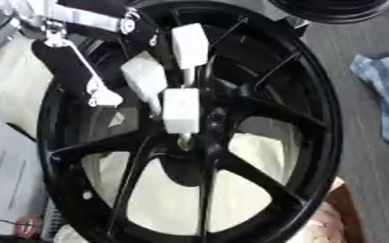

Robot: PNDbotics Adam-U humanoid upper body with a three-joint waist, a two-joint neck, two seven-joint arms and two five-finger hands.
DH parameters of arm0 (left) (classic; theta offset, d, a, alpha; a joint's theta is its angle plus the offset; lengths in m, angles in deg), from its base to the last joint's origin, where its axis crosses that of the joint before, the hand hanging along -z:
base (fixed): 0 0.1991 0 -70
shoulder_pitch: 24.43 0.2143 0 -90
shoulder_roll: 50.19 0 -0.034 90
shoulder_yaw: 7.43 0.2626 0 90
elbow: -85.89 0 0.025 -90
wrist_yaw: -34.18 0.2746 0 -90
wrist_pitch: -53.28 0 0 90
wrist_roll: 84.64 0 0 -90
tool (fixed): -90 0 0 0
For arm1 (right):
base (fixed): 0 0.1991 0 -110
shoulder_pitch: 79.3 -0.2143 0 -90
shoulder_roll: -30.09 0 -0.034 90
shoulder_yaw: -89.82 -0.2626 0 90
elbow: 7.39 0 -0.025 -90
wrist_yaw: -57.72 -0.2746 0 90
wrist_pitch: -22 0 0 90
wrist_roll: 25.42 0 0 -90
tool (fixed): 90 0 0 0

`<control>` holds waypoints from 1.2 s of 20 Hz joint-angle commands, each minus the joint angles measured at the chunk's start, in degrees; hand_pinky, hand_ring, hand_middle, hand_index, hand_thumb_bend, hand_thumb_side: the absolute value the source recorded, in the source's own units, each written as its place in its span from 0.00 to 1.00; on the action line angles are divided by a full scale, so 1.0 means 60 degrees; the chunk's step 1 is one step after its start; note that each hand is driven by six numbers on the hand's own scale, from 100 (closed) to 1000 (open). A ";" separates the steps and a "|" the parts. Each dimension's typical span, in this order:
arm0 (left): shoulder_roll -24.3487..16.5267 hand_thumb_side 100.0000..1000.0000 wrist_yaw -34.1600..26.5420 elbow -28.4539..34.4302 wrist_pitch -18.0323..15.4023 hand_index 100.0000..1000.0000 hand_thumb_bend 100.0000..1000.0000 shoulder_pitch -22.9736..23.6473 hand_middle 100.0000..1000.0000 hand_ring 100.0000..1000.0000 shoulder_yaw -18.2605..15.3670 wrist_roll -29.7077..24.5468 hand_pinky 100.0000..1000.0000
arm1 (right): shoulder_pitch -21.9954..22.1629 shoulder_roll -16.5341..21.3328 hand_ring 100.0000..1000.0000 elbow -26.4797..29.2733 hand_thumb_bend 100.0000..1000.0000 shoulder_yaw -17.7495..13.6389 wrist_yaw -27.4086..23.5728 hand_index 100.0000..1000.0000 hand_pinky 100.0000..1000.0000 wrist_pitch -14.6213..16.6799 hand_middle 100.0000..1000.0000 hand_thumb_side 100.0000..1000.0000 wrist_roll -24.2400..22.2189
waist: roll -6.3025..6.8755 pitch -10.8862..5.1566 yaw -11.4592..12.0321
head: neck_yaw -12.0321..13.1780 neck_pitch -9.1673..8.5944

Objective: Pull the pin out of the wheel hub.

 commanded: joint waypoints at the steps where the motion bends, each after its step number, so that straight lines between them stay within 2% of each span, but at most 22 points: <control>1: -0.0154 0.07 0.0065 -0.0017 -0.0039 0.82 0.14 -0.0112 0.75 0.83 -0.0126 0.0017 0.81 | -0.0072 0.0070 0.81 0.0092 0.00 -0.0011 -0.0026 0.68 0.93 -0.0008 0.55 0.73 -0.0021 | -0.0007 -0.0151 -0.0007 | 0.0022 -0.0160; 9: -0.0142 0.03 -0.0012 -0.0035 -0.0048 0.77 0.08 -0.0120 0.68 0.80 -0.0140 0.0017 0.79 | -0.0065 0.0047 0.81 0.0092 0.00 -0.0007 -0.0051 0.68 0.93 -0.0038 0.55 0.74 -0.0027 | -0.0016 -0.0155 0.0004 | 0.0022 -0.0138; 14: -0.0140 0.05 -0.0134 0.0003 0.0002 0.66 0.00 -0.0129 0.56 0.73 -0.0200 0.0017 0.76 | -0.0053 0.0046 0.81 0.0092 0.00 -0.0006 -0.0042 0.68 0.93 -0.0054 0.55 0.73 -0.0025 | -0.0014 -0.0174 -0.0005 | 0.0026 -0.0131; 17: -0.0142 0.05 -0.0124 0.0017 0.0026 0.61 0.00 -0.0132 0.51 0.71 -0.0244 0.0017 0.75 | -0.0040 0.0055 0.81 0.0092 0.00 -0.0010 -0.0043 0.68 0.93 -0.0033 0.55 0.73 -0.0025 | -0.0015 -0.0191 -0.0010 | 0.0033 -0.0144; 22: -0.0129 0.06 0.0065 0.0029 -0.0004 0.46 0.00 -0.0132 0.37 0.60 -0.0385 0.0017 0.70 | -0.0051 0.0084 0.81 0.0092 0.00 -0.0015 -0.0083 0.68 0.93 0.0012 0.55 0.72 -0.0048 | -0.0019 -0.0223 -0.0015 | 0.0025 -0.0156; 24: -0.0122 0.07 0.0097 0.0044 -0.0029 0.44 0.00 -0.0136 0.35 0.59 -0.0465 0.0017 0.70 | -0.0042 0.0080 0.81 0.0092 0.00 -0.0019 -0.0089 0.68 0.93 0.0006 0.55 0.73 -0.0050 | -0.0021 -0.0231 -0.0009 | 0.0025 -0.0151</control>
